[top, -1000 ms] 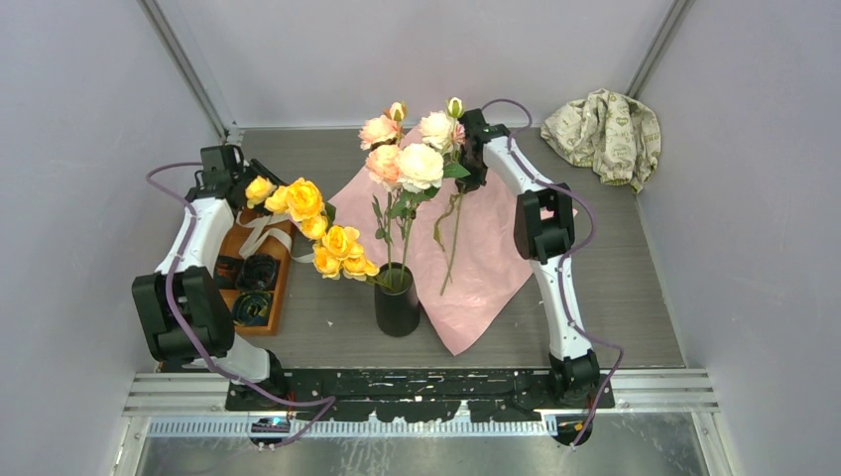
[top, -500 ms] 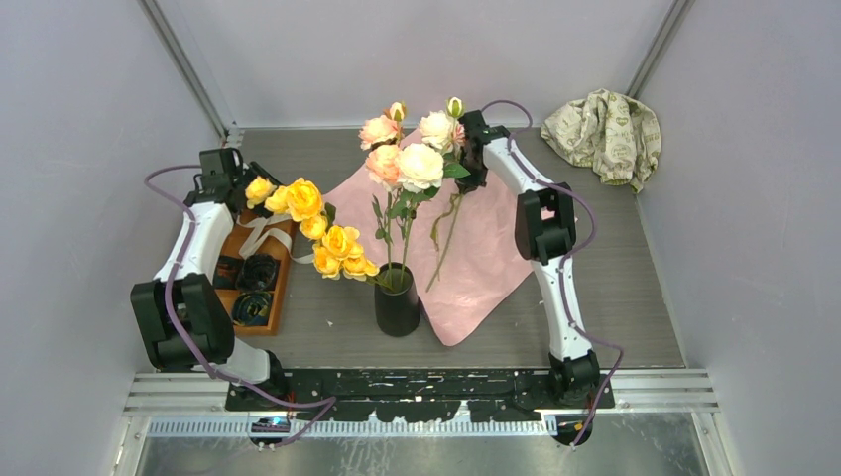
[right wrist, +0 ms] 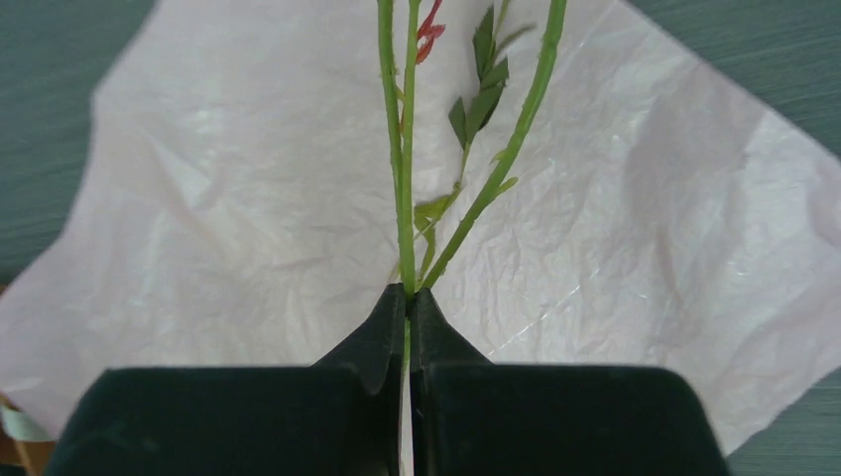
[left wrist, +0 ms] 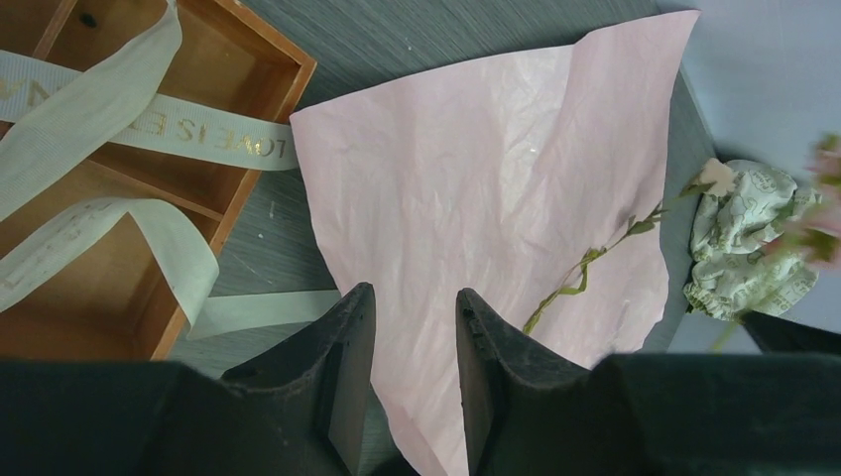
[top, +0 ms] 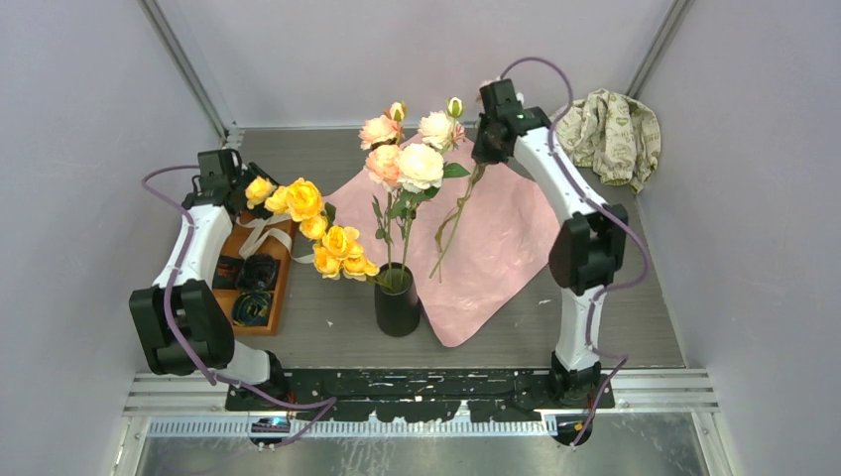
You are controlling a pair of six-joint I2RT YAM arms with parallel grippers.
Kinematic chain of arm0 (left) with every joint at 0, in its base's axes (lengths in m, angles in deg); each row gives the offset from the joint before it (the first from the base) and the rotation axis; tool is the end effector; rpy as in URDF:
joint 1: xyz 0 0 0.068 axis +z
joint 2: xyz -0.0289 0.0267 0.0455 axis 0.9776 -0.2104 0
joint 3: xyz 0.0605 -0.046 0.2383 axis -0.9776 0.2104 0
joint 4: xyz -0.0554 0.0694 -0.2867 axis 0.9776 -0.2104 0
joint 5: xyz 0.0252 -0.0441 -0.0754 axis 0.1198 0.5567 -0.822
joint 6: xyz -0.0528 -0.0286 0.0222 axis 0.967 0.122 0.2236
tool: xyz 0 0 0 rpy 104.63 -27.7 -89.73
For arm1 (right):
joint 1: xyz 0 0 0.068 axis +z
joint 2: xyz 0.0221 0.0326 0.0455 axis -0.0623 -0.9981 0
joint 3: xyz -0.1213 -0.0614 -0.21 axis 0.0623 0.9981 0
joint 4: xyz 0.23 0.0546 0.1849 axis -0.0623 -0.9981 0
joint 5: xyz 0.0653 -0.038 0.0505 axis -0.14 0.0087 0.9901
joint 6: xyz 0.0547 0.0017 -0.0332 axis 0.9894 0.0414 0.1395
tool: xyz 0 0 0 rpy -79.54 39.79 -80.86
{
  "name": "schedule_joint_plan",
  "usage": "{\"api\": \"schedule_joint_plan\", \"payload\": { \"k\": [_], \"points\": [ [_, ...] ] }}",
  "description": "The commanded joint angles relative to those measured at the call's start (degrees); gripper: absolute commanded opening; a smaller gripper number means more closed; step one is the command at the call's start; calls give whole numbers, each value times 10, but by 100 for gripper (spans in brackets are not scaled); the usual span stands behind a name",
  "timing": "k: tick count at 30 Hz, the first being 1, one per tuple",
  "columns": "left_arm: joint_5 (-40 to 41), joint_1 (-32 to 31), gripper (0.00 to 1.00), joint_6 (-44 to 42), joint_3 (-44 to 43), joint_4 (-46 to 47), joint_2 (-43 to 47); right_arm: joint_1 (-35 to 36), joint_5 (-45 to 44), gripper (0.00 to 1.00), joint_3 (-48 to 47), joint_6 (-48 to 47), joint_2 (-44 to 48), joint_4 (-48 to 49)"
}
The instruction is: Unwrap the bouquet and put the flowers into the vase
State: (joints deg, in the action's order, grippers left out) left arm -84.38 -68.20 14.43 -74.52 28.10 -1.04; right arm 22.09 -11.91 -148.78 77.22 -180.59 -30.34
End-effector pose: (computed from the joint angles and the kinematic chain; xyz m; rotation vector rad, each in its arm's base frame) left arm 0.3679 0.0473 0.2408 -0.9220 2.1950 -0.6450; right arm 0.4770 0.1544 0.2604 0.2578 2.5059 0.2033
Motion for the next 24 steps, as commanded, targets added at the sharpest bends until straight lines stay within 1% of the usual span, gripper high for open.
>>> {"api": "schedule_joint_plan", "payload": {
  "k": [1, 4, 8, 11, 18, 21, 24],
  "points": [
    [2, 1, 36, -5, 4, 5, 28, 6, -58, 1, 19, -21, 133, 27],
    [3, 0, 36, -5, 5, 4, 34, 17, -111, 1, 38, -34, 194, 36],
    [4, 1, 36, -6, 8, 3, 42, 35, -154, 1, 38, -59, 258, 45],
    [5, 1, 36, -6, 11, 2, 46, 68, -178, 1, 56, -89, 312, 83],
    [3, 1, 36, -5, 11, -1, 51, 232, -310, 1, 127, -200, 447, 224],
    [11, 1, 36, -10, 8, -8, 58, 295, -324, 1, 162, -248, 498, 286],
    [11, 1, 36, -10, 5, -11, 62, 355, -313, 1, 208, -287, 544, 354]
  ]
}}
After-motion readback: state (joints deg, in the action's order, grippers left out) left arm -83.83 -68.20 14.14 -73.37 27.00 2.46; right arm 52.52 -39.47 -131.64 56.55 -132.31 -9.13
